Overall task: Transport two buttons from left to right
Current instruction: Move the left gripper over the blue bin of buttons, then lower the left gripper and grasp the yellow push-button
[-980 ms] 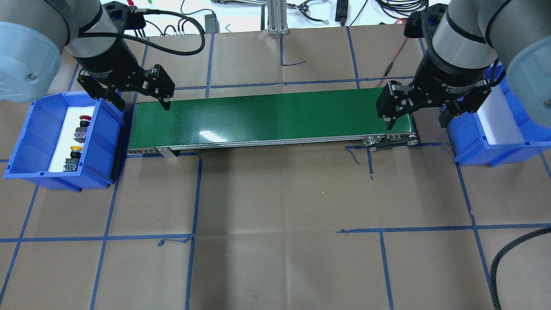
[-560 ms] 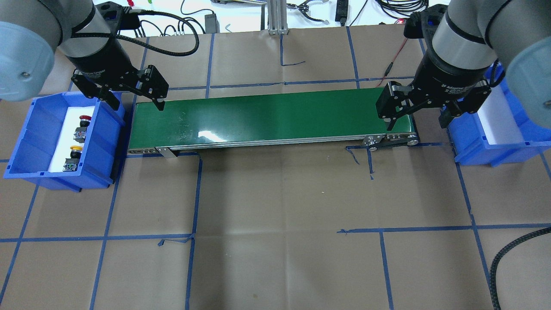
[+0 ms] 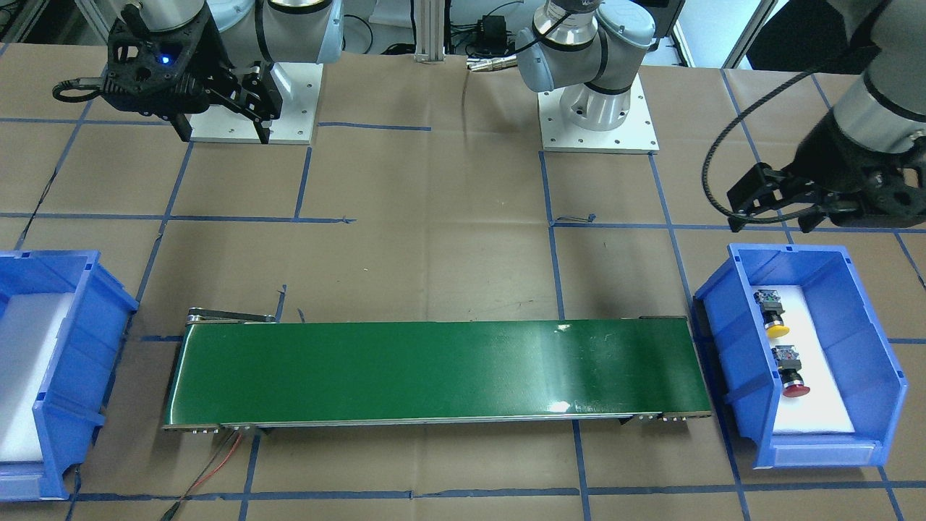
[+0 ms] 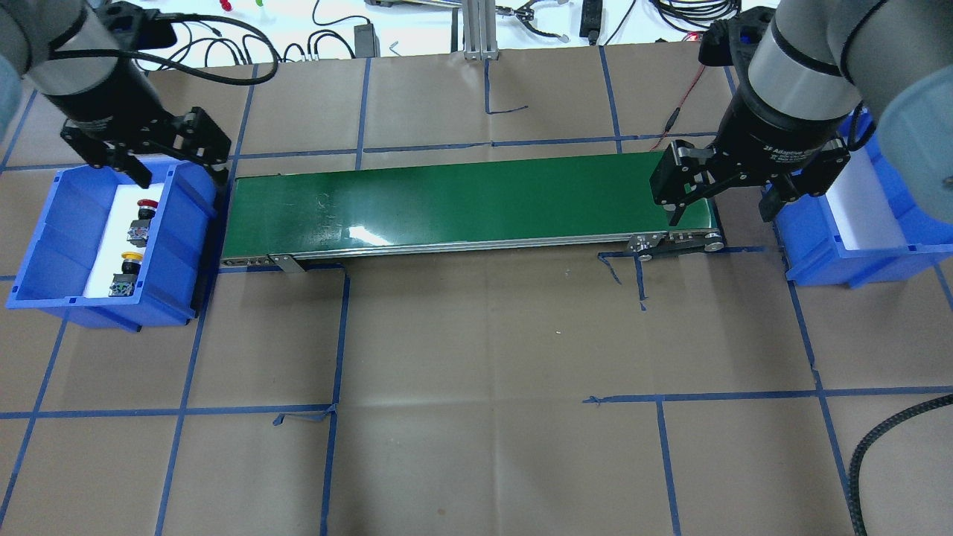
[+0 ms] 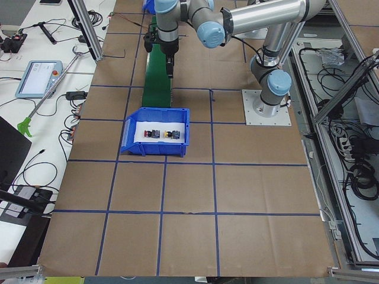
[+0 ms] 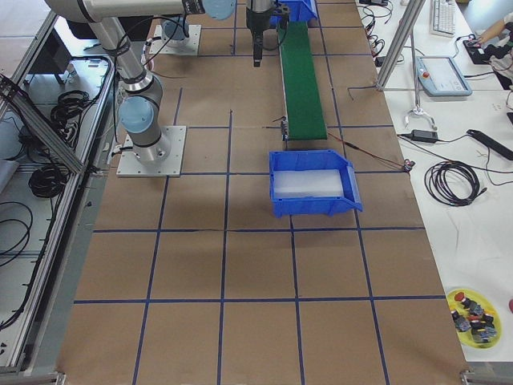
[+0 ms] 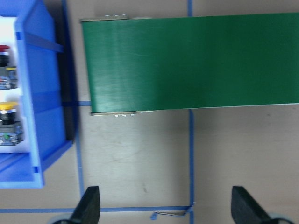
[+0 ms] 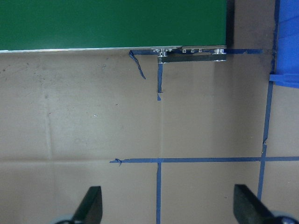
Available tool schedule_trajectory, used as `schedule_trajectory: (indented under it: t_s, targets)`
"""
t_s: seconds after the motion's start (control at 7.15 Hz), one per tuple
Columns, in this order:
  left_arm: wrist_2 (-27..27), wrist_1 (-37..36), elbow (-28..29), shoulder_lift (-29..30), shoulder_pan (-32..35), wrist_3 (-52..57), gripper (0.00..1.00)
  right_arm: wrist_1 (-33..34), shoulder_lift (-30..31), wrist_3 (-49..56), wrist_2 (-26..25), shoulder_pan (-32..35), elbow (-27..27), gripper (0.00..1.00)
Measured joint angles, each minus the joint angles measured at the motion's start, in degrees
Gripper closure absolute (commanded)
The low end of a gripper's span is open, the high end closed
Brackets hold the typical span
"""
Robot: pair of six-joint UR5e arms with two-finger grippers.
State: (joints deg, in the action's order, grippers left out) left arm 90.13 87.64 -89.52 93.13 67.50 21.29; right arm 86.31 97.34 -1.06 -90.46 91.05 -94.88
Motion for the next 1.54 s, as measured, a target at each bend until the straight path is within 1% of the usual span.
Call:
schedule_trajectory:
  t_s: [0.42,0.56,0.84,1.12,1.54]
  targets:
    - [0.06,-0.43,0.31,1.45,-10.9,12.85,0.01,0.05,-0.02,0.0,-0.08,0.0,0.26,0.0]
    - [-0.03,-1.43,-0.24,2.15,-13.27,15.23,0.01,0.08,-0.04,0.02,-0.1,0.0,0.34,0.0]
    - [-0.46,-8.1,-2.99,4.53,-14.25,16.46,0.01,0.03,-0.04,0.04,-0.02,0.0,0.13,0.0]
    - [-0.66,-17.12,-6.96,7.63,-13.65,16.5,0.01,0.04,-0.1,0.06,0.08,0.0,-0.05,0.0]
    - [-1.63,-27.21,-12.5,12.83,-13.23,16.36,0.01,-0.02,-0.13,0.08,0.13,0.0,-0.13,0.0]
